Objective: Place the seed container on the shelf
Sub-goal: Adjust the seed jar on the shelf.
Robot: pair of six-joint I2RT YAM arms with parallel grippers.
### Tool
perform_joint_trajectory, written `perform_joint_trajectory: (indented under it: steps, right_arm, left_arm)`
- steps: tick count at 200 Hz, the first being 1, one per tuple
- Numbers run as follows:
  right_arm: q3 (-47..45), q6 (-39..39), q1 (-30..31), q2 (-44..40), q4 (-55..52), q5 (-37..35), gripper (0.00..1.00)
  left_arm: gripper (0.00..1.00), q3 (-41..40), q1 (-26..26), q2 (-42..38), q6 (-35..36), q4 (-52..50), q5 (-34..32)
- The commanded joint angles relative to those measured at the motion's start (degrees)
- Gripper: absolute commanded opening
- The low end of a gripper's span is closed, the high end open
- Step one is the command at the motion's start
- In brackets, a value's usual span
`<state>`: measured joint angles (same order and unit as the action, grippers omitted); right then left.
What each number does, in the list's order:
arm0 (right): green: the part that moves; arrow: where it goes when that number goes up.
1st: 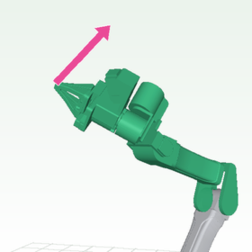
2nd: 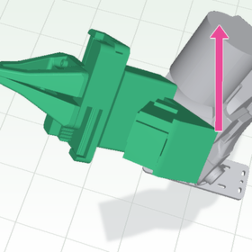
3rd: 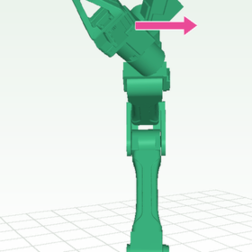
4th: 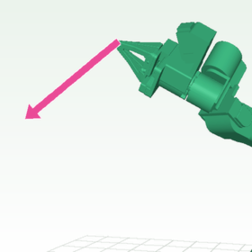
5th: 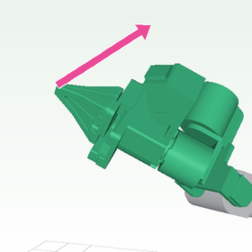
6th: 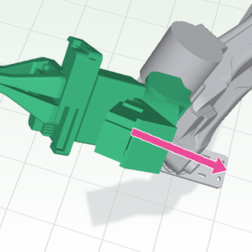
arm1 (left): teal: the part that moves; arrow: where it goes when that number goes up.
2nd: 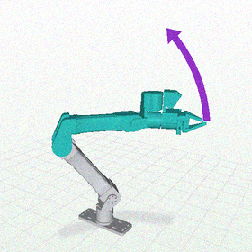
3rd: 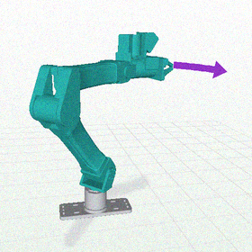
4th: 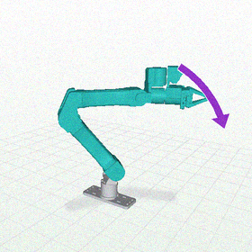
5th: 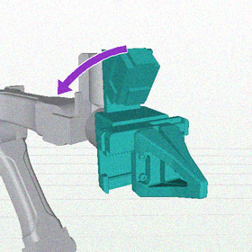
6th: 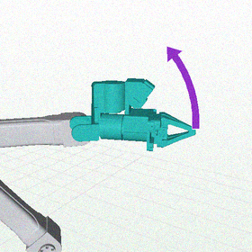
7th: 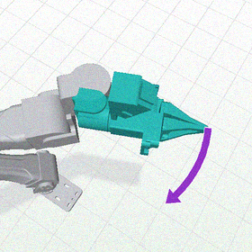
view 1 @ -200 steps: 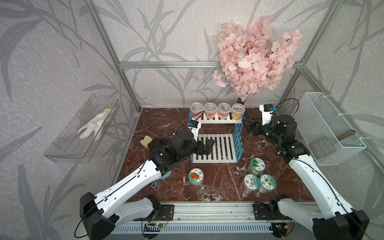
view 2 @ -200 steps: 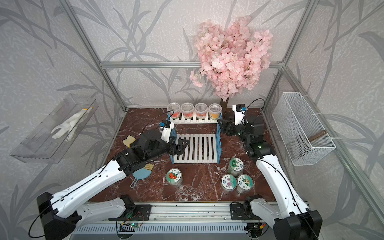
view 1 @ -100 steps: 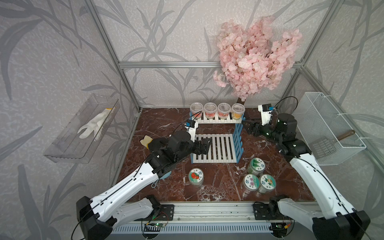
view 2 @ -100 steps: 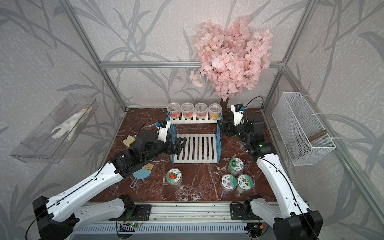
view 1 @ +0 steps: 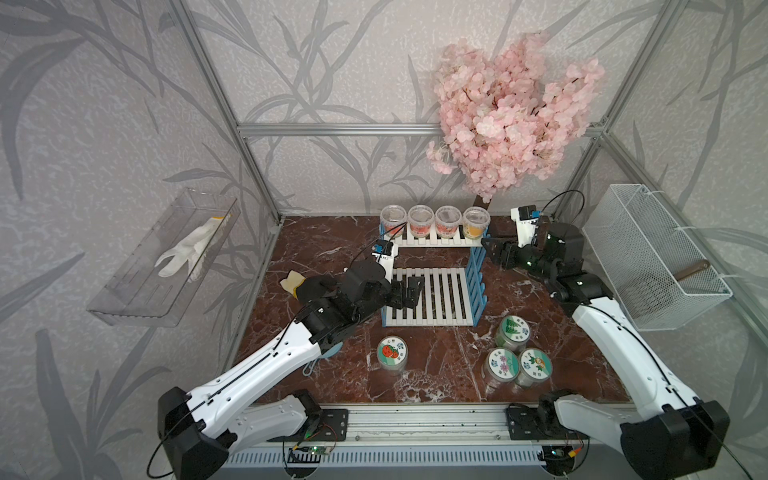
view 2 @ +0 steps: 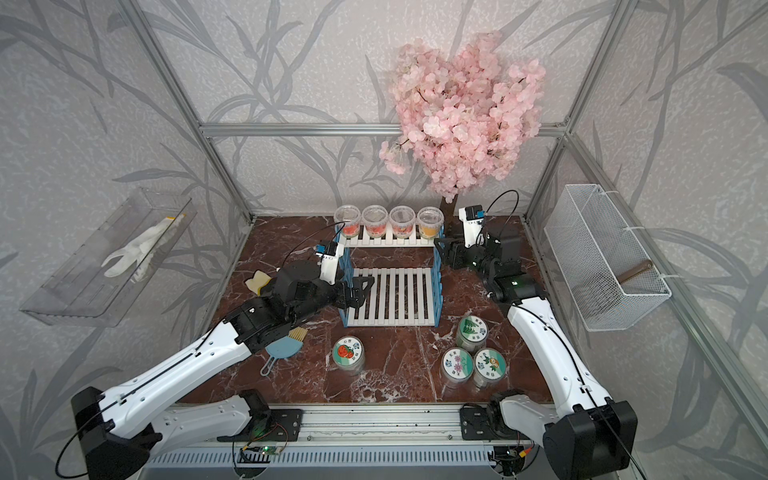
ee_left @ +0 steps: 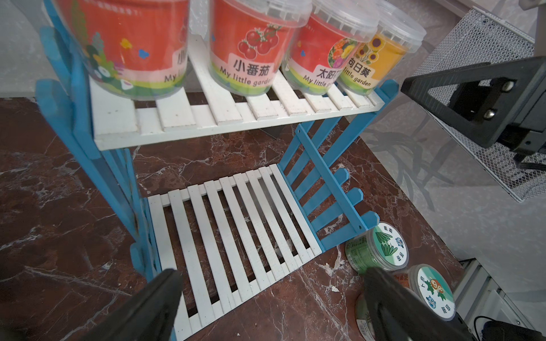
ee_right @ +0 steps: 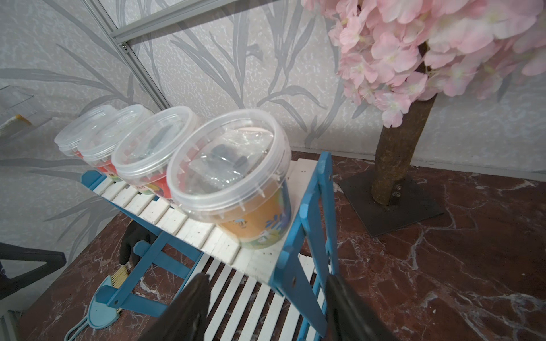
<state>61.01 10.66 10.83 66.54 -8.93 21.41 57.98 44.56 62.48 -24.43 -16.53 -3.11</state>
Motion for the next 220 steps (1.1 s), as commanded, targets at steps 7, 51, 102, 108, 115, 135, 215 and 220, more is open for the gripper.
perform_joint_trajectory:
  steps: [7,51,102,108,115,135,215,220]
  right_arm:
    - [2.5,-0.2,0.3,1.6,4.3,-0.3,0.65]
    - [2.9,-0.1,0.4,3.0,6.8,-0.5,0.63]
    - [3.4,-0.7,0.8,4.3,6.9,-0.4,0.62]
    - [3.5,-0.7,0.8,4.4,7.0,-0.3,0.62]
    - [3.6,-0.8,0.8,4.4,6.9,-0.3,0.62]
    - [3.8,-1.2,0.8,4.7,7.0,-0.2,0.62]
    - [1.3,-1.4,0.9,2.0,6.2,-0.4,0.64]
    - [1.1,-1.5,0.9,1.7,6.1,-0.4,0.65]
  left_arm:
    - [1.00,1.4,-0.3,-0.2,0.6,0.1,-0.3]
    - [1.00,0.8,-0.4,-1.4,0.2,-0.6,-1.2]
    - [1.00,0.4,-0.9,-4.1,0.5,-4.6,-7.6]
    - [1.00,0.4,-1.1,-4.4,0.4,-5.2,-8.1]
    - [1.00,0.3,-1.4,-4.6,0.3,-5.8,-8.5]
    - [1.00,0.1,-2.3,-5.0,-0.4,-6.7,-9.2]
    - [1.00,-0.8,-3.4,-5.6,-1.3,-6.5,-8.2]
    - [1.00,-0.9,-3.4,-5.6,-1.2,-6.4,-8.1]
